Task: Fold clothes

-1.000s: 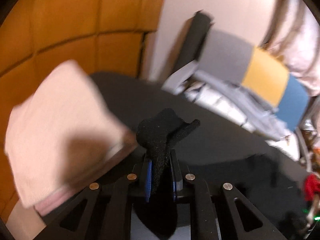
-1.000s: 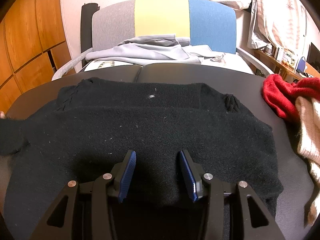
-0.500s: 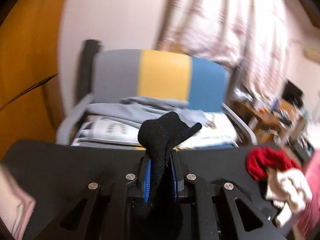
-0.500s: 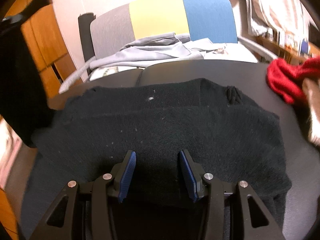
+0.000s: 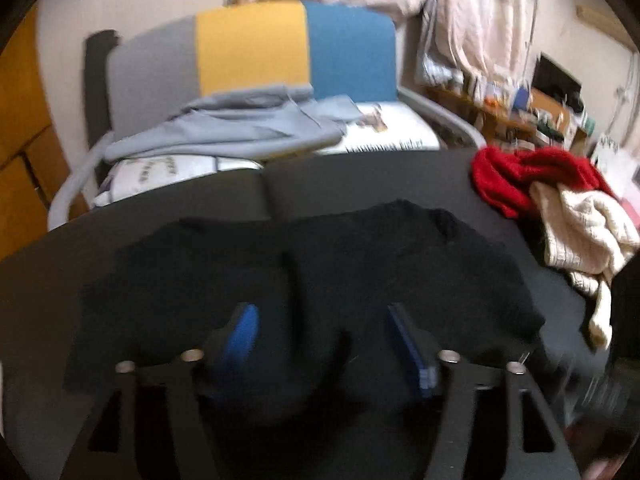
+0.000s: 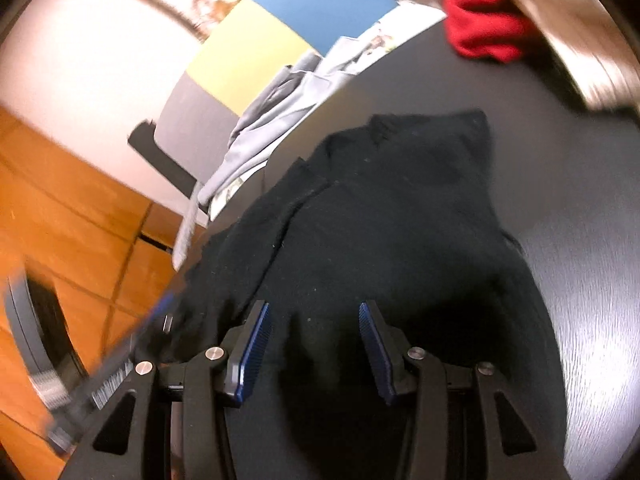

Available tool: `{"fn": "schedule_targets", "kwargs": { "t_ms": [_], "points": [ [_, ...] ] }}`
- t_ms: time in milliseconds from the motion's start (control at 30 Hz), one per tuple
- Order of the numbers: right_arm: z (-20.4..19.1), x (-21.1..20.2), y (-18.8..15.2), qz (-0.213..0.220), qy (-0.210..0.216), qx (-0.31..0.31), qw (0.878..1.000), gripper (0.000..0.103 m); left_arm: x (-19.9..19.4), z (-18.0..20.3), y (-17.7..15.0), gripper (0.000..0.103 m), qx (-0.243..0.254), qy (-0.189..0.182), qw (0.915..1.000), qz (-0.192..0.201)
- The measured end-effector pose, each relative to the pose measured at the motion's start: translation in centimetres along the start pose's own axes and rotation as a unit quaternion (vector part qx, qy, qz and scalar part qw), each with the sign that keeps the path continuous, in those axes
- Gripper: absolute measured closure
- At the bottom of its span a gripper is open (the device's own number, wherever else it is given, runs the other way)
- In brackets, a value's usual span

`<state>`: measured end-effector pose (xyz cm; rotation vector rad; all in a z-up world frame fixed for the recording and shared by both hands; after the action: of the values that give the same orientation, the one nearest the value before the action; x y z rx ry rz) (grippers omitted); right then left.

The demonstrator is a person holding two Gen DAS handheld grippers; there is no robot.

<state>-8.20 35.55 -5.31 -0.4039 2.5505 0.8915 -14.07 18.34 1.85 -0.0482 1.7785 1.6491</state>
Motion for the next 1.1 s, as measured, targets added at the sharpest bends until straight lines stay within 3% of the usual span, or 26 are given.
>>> {"fn": "schedule_targets", "kwargs": {
  "t_ms": [100, 233, 267, 333, 367, 467, 567, 633, 667, 700, 733, 800, 867, 933, 1000, 1067, 1100],
  "points": [
    [-0.3, -0.1, 0.2, -0.004, 0.029, 0.052, 0.998, 0.048, -2.3, -4.9, -2.0, 0.018, -0.037, 0.046, 0.9975, 0.039],
    [-2.5, 1.6, 0.2, -0.018, 0.046, 0.036, 0.998, 0.046, -3.6, -11.3, -6.1, 0.019, -0.122, 0.091, 0.9882, 0.017],
    [-3.0, 2.2, 0.2, -0.022, 0.04, 0.022, 0.999, 0.046, -3.5, -12.0, -6.6, 0.02, -0.134, 0.092, 0.9867, 0.011],
    [-4.0, 3.9, 0.1, -0.034, 0.029, 0.005, 0.999, 0.046, -3.4, -13.4, -7.5, 0.036, -0.156, 0.095, 0.9832, -0.001],
    [-4.6, 4.8, 0.0, -0.039, 0.035, 0.005, 0.999, 0.046, -3.3, -13.5, -7.5, 0.038, -0.164, 0.09, 0.9823, -0.001],
    [-5.5, 7.3, 0.1, -0.048, 0.03, 0.014, 0.998, 0.046, -3.1, -13.2, -6.4, 0.04, -0.16, 0.072, 0.9843, 0.015],
    [-4.8, 9.0, 0.8, -0.027, -0.01, 0.047, 0.998, 0.046, -1.7, -12.7, -5.6, 0.04, -0.128, 0.067, 0.9892, 0.025],
    [-4.2, 9.9, 1.3, -0.009, 0.003, 0.096, 0.995, 0.059, -0.5, -13.0, -6.1, 0.04, -0.12, 0.073, 0.9901, 0.005],
    [-4.2, 10.7, 1.3, -0.021, 0.013, 0.108, 0.994, 0.086, 0.1, -13.1, -6.4, 0.04, -0.116, 0.076, 0.9903, -0.005],
    [-4.5, 11.3, 1.3, -0.035, 0.017, 0.103, 0.994, 0.098, 0.2, -13.4, -6.6, 0.04, -0.129, 0.073, 0.989, -0.008],
    [-4.9, 11.8, 1.2, -0.049, 0.021, 0.097, 0.994, 0.098, 0.4, -13.8, -6.9, 0.04, -0.141, 0.07, 0.9874, -0.012],
    [-6.3, 11.1, 2.2, -0.032, 0.036, 0.072, 0.996, 0.1, 0.2, -14.0, -7.0, 0.04, -0.15, 0.066, 0.9865, -0.005],
    [-8.1, 8.0, 4.0, 0.027, 0.069, 0.039, 0.996, 0.1, -0.1, -14.2, -7.2, 0.039, -0.156, 0.06, 0.9858, 0.001],
    [-8.6, 4.5, 4.7, 0.075, 0.069, 0.017, 0.995, 0.1, -0.3, -14.7, -7.3, 0.039, -0.173, 0.052, 0.9835, 0.008],
    [-7.8, 2.0, 4.8, 0.112, 0.039, -0.004, 0.993, 0.1, -0.5, -15.0, -7.5, 0.039, -0.185, 0.047, 0.9816, 0.014],
    [-5.7, 0.9, 4.1, 0.119, 0.006, -0.002, 0.993, 0.1, -0.6, -14.9, -7.6, 0.038, -0.187, 0.046, 0.9812, 0.015],
    [-4.5, 1.5, 3.5, 0.102, -0.004, 0.004, 0.995, 0.1, -0.6, -14.8, -7.5, 0.037, -0.185, 0.046, 0.9815, 0.015]
  ]
}}
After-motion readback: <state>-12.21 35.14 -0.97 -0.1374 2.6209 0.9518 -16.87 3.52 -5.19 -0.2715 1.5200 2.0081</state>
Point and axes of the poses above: each gripper's, at about its wrist camera, not at the fingertips, and x roughly the way its jaws point, z to its right, y to its top, the point moved 5 cm from there along x, roughly the way its jaws point, and after that the axes turned 15 degrees about z, right-handed, at the moved point
